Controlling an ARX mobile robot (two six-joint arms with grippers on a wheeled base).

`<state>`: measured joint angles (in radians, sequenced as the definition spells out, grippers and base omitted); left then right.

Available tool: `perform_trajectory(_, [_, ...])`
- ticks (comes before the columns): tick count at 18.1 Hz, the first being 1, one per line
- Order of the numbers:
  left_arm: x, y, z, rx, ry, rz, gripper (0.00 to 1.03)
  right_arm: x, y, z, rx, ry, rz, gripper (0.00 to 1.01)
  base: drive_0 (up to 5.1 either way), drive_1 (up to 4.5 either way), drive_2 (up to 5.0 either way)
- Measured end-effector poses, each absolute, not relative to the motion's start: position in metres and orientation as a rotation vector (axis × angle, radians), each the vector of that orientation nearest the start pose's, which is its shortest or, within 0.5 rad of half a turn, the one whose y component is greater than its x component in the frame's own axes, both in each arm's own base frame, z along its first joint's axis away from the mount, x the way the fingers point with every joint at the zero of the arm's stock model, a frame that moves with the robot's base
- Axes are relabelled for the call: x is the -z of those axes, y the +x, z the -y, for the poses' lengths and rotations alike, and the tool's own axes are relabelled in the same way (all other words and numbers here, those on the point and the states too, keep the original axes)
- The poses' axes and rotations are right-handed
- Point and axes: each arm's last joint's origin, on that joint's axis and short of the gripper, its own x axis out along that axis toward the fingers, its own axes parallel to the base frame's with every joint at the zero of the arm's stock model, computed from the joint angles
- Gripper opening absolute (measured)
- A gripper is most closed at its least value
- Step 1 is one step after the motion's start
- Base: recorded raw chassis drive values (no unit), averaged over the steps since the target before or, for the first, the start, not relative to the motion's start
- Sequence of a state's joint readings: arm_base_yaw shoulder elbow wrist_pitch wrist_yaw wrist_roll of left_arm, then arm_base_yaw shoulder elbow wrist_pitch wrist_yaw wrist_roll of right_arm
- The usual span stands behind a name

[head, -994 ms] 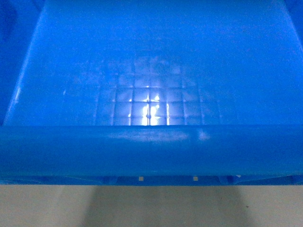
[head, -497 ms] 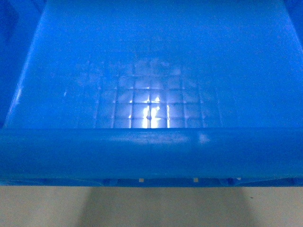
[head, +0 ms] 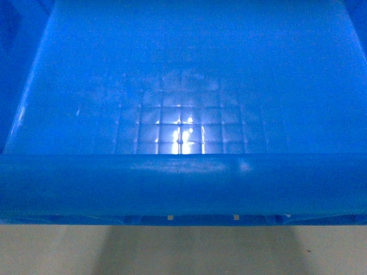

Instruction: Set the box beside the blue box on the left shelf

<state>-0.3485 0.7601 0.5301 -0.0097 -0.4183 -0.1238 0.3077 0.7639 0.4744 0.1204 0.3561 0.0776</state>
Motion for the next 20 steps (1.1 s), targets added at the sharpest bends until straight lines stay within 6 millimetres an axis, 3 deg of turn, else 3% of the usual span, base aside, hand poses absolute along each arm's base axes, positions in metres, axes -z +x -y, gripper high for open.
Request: perform_trajectory(20, [-0.2655, 0.1664, 0.0479, -0.083, -0.034, -0.217, 0.07, -0.2578, 0.1697, -0.0433, 0.055, 0.023, -0.157, 0.09, 0.1, 4.43, -4.2])
